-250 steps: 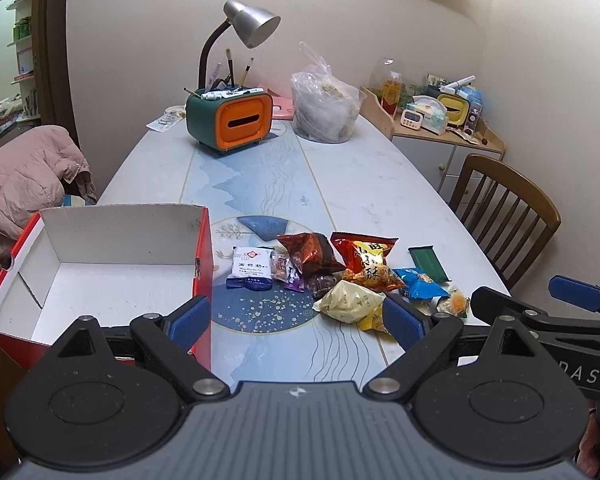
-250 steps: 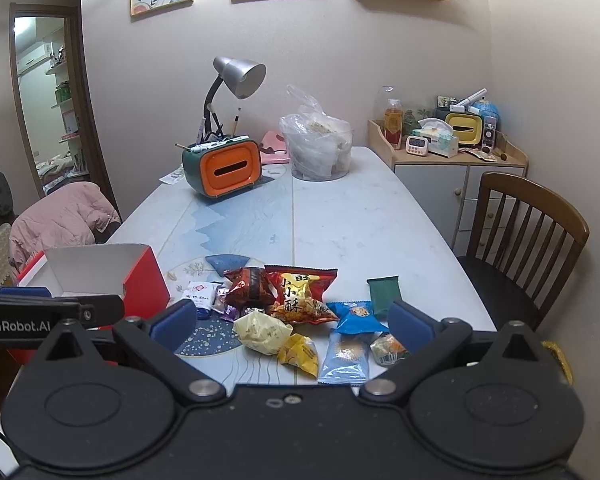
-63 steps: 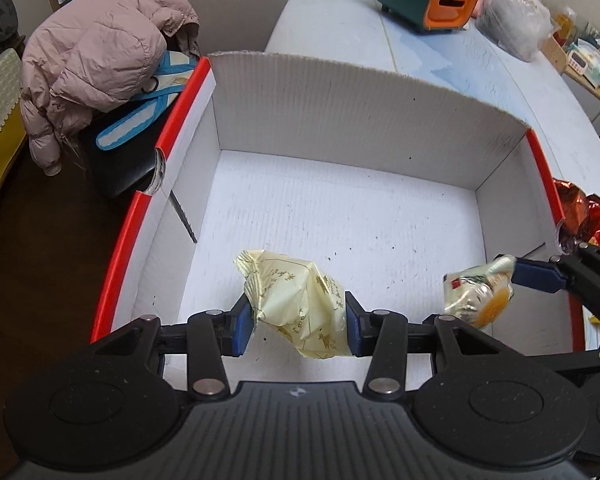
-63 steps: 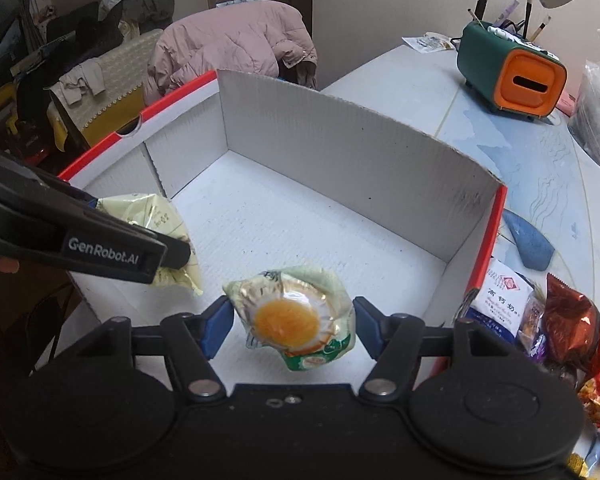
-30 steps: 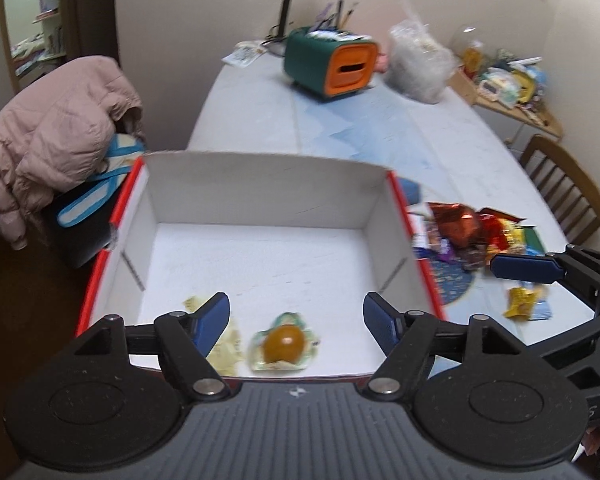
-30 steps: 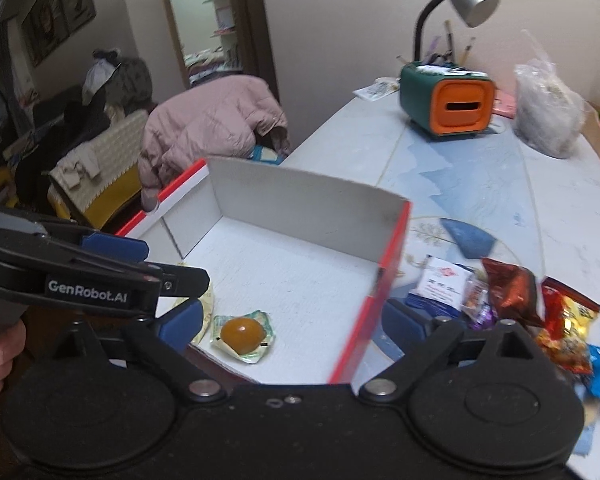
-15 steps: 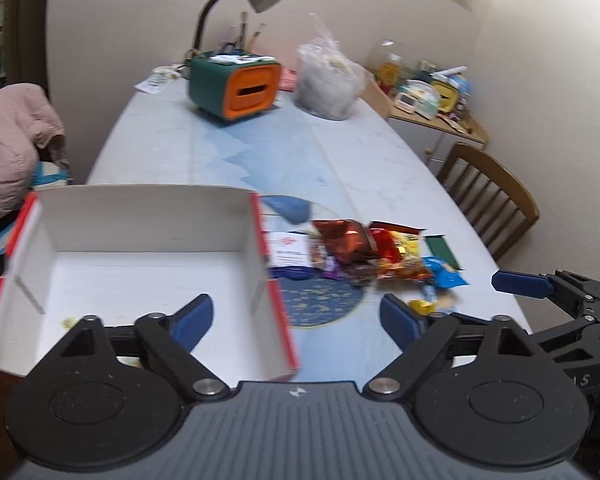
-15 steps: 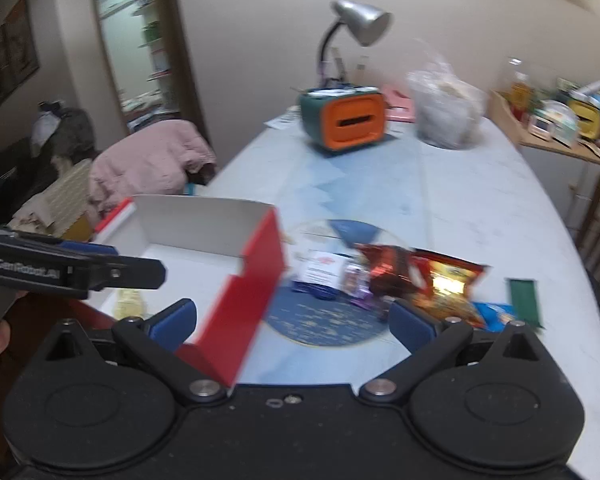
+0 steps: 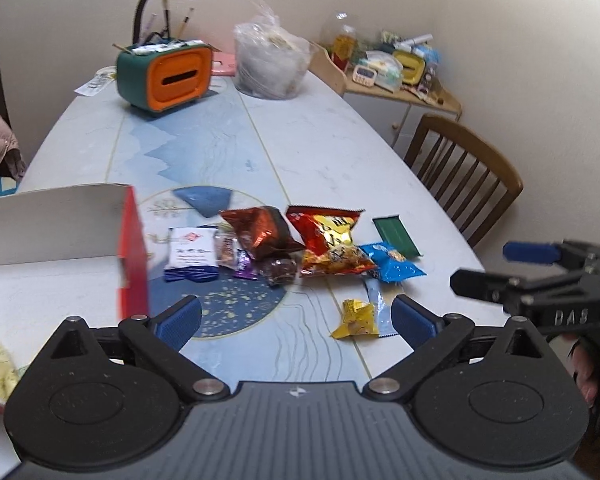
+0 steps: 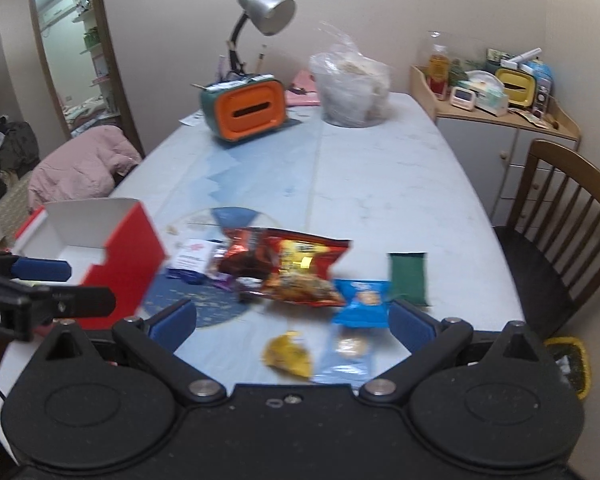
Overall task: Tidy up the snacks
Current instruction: 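Move both tools back from the box toward the snack pile, then grasp the yellow candy packet with the left gripper while the right grasps the blue cookie packet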
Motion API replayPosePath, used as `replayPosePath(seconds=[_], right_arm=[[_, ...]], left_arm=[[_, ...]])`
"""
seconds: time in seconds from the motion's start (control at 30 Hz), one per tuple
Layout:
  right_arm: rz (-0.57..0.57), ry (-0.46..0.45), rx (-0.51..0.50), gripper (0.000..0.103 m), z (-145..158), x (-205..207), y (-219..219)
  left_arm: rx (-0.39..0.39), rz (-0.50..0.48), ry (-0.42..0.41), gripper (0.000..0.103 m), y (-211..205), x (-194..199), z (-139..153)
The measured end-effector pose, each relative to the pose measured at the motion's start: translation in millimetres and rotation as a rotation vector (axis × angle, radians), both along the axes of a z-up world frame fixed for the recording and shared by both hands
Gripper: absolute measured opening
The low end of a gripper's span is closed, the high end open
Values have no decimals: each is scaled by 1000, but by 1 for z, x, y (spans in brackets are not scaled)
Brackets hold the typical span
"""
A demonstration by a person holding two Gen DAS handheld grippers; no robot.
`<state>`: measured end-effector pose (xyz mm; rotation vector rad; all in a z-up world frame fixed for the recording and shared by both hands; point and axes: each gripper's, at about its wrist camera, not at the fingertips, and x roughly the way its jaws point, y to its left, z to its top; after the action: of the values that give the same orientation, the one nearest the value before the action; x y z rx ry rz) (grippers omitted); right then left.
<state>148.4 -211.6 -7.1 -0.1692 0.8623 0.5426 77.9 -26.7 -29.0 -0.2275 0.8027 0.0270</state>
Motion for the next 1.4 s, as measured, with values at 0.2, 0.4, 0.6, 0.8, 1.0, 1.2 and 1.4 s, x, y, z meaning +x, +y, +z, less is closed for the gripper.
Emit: replayPosePath(seconds=[0.2,0.4,0.6,0.8,1.0,1.2,1.4], right_arm=[[-38,46,-24,103,-19,38,-27],[-54,114,-32,101,-42,71,-40],[-49,189,-45,98,-65,98,-36],[-11,238,-75,94,-87,117,-20],[2,294,-103,86,-109,132,-9],[29,343,-93,72,-119,136,-6],[44,353,-73,58,-119,136,-5]], left_arm=[[29,-6,63,102,-31,31,-24],[71,-17,119,102,-56,58,-45],[78,-32,193,102,-70,84,-65],[84,-28,231,102,-80,100,-78],[50,-16,276,101,-82,114,-91],[16,-11,298,93,-82,121,-97],[-22,-14,330,65,-83,124,-105]])
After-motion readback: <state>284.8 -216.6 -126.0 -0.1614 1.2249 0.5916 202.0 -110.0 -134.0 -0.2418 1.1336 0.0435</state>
